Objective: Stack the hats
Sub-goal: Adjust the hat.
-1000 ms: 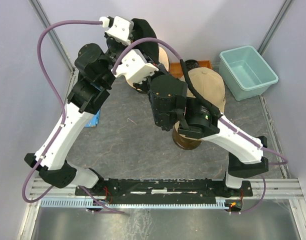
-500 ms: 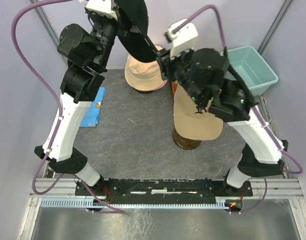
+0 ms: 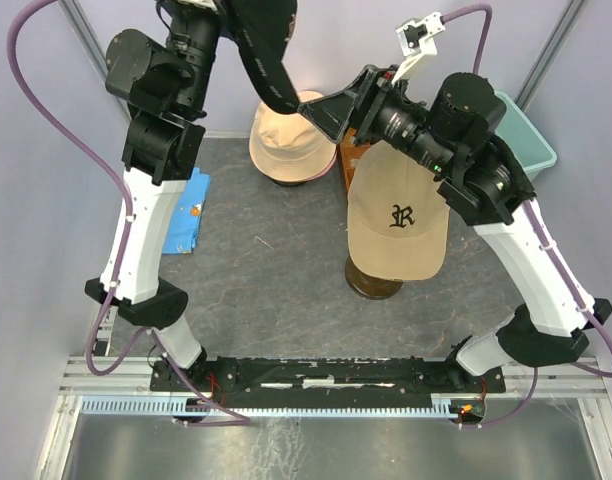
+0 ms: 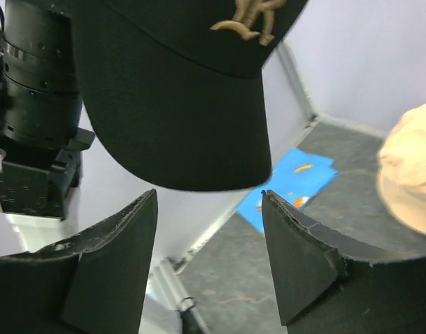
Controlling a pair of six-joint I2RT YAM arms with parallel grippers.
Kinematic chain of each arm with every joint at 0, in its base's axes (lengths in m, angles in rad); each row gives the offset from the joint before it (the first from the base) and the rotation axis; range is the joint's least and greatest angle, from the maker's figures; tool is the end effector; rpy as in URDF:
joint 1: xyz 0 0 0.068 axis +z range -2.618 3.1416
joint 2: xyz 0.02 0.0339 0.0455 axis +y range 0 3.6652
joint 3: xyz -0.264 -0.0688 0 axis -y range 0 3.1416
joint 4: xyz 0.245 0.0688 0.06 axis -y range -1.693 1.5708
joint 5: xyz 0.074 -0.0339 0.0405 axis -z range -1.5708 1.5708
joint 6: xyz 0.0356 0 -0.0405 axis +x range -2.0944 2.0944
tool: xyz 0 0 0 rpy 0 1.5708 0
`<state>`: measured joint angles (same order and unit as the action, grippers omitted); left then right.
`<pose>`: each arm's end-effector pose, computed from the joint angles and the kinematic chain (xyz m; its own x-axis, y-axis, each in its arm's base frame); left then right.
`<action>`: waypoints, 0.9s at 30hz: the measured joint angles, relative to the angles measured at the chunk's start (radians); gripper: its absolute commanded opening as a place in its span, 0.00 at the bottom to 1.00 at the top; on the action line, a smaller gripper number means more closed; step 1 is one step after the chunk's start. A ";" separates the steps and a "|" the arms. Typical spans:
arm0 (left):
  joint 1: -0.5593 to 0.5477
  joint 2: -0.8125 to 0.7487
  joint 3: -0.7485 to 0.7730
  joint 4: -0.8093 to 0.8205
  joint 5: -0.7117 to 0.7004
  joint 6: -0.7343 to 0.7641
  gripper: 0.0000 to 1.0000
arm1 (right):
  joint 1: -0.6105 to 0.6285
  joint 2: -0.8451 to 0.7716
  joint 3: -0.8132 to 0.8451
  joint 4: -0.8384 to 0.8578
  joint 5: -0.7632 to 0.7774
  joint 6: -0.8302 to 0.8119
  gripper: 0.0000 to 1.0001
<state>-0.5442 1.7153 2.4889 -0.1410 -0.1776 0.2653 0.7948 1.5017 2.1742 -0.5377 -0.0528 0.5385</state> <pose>0.2422 -0.1392 0.6533 0.5898 -0.0553 -0.8057 0.2415 0.9641 0.1107 0.1840 0.1902 0.5911 -0.3035 0.4219 -0.8543 -0.6916 0.5192 0.5021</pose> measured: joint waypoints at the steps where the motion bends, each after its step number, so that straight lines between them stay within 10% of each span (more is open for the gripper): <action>1: 0.018 0.006 0.005 0.009 0.010 -0.010 0.03 | -0.029 -0.006 -0.035 0.035 -0.039 0.062 0.68; 15: 0.134 0.061 0.034 0.122 0.147 -0.134 0.03 | -0.273 -0.023 -0.403 0.752 -0.338 1.013 0.66; 27: 0.139 0.138 0.042 0.272 0.228 -0.202 0.03 | -0.251 0.013 -0.410 0.905 -0.336 1.309 0.71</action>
<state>-0.4053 1.8538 2.5313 0.1314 0.0505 0.0635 0.5442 1.5146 1.7641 0.3672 -0.3885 1.8477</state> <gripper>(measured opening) 0.087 0.687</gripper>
